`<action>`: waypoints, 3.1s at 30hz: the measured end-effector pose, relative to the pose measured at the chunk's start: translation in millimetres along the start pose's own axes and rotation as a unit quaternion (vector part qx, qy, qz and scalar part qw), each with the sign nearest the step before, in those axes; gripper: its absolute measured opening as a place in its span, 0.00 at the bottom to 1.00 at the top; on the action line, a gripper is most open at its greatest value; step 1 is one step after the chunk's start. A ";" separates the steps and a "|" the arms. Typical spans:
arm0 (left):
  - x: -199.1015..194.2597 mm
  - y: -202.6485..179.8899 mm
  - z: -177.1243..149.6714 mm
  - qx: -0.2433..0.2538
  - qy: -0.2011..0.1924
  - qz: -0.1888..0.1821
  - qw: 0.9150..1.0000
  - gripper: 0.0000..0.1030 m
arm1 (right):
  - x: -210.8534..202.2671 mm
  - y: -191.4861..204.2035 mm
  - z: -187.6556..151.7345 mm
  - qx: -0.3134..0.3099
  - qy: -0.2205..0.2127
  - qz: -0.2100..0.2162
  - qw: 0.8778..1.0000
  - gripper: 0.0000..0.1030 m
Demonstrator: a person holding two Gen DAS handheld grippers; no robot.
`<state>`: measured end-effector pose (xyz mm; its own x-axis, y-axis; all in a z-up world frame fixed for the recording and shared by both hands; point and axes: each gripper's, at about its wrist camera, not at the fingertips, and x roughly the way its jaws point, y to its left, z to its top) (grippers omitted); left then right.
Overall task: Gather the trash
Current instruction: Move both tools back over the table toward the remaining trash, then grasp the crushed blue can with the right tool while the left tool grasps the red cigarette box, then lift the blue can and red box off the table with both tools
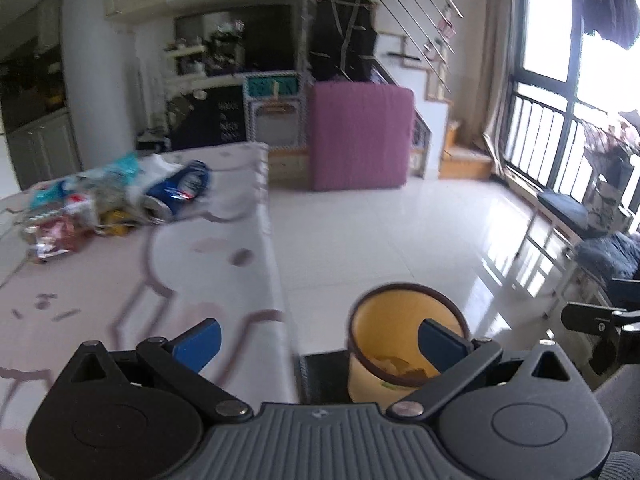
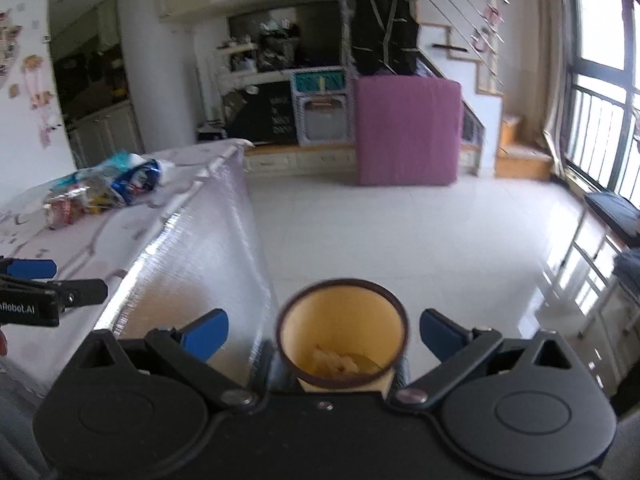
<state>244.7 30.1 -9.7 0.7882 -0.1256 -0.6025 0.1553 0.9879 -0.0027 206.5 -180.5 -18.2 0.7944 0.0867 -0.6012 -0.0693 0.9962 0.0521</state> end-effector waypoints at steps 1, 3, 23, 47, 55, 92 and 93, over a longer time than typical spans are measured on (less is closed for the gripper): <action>-3.9 6.5 1.2 -0.003 -0.004 0.005 1.000 1.00 | 0.8 7.5 2.4 -0.005 -0.004 0.005 1.000 1.00; -11.1 23.0 1.6 -0.008 -0.013 0.016 1.000 1.00 | 3.0 21.1 6.3 -0.016 -0.009 0.013 1.000 1.00; -24.5 214.3 6.0 -0.085 -0.039 0.135 0.986 1.00 | 67.2 171.6 56.7 -0.056 -0.028 0.101 0.993 1.00; 138.0 347.1 40.8 -0.210 0.032 0.162 0.964 1.00 | 231.5 275.4 135.4 0.122 0.013 0.157 0.980 1.00; 161.5 342.1 40.0 -0.168 0.007 0.181 0.969 1.00 | 290.1 278.9 132.5 0.254 0.022 0.137 0.957 0.98; 50.0 266.8 -14.9 -0.069 0.001 0.086 0.994 0.19 | 141.4 231.8 76.9 0.058 0.056 0.239 0.968 0.52; 51.4 266.6 -16.0 -0.071 0.005 0.086 0.994 0.19 | 139.4 230.9 74.9 0.057 0.057 0.240 0.967 0.52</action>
<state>317.1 288.4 -54.2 0.7894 0.0472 -0.6120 -0.0684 0.9976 -0.0112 346.4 61.6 -30.2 0.6150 0.5447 -0.5702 -0.3407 0.8356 0.4308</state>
